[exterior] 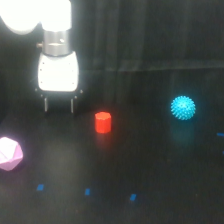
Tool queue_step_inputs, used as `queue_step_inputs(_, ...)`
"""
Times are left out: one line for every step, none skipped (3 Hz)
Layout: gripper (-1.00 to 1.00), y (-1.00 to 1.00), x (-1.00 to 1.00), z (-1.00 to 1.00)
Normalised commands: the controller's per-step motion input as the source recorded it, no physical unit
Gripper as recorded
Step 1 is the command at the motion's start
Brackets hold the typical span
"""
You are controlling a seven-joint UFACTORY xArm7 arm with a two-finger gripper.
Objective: Pick up the red object from the table
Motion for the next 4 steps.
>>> queue_step_inputs(0.63,-0.14,0.97,-0.39)
queue_step_inputs(0.91,-0.42,1.00,-0.61)
queue_step_inputs(0.47,0.30,1.00,-0.12)
queue_step_inputs(0.30,-0.66,-0.03,-0.57)
